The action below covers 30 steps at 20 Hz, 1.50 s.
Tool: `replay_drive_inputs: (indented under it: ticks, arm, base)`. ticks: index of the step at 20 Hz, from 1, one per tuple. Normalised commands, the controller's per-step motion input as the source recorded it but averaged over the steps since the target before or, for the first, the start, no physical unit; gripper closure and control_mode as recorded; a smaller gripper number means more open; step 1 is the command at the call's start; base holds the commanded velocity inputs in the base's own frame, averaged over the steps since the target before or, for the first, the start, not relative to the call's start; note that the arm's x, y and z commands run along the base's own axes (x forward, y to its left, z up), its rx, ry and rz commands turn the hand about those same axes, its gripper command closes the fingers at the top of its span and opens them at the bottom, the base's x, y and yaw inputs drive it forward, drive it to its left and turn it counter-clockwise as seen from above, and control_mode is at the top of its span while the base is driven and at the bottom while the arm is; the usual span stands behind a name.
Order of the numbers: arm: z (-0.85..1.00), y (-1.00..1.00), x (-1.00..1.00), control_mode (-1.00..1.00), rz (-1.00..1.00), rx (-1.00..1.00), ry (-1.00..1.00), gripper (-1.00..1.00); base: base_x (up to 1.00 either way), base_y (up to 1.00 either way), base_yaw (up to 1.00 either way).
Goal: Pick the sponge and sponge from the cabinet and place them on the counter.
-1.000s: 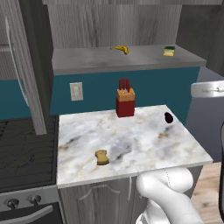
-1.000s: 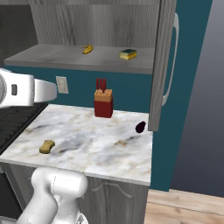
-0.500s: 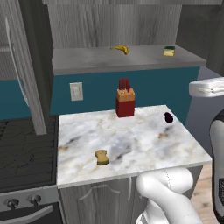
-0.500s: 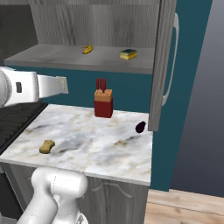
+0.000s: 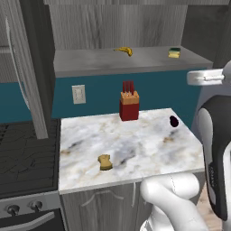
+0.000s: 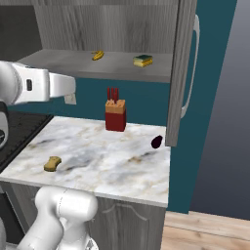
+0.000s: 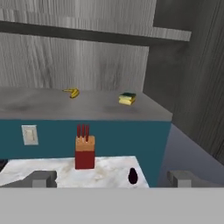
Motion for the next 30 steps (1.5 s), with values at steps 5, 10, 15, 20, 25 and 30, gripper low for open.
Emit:
replay_drive_inputs:
  ticks: [5, 10, 15, 20, 25, 30]
  arm:
    - [0.05, -0.06, 0.23, -1.0, -0.08, 0.06, 0.0, -1.0]
    - [0.0, -0.14, 0.19, -1.0, 0.0, 0.07, 0.0, -1.0]
    - [-0.01, -0.1, 0.19, -1.0, 0.0, 0.06, 0.0, -1.0]
    - [0.0, 0.0, 0.25, -1.0, 0.0, 0.0, 0.0, -1.0]
    - [0.0, -0.01, 0.22, -1.0, 0.0, 0.01, 0.0, -1.0]
    - [0.0, -0.06, 0.18, -1.0, 0.0, 0.01, 0.0, -1.0]
  base:
    - [0.0, 0.0, 0.0]
    - [0.0, 0.0, 0.0]
    - [0.0, 0.0, 0.0]
    - [0.0, 0.0, 0.0]
    - [0.0, 0.0, 0.0]
    - [0.0, 0.0, 0.0]
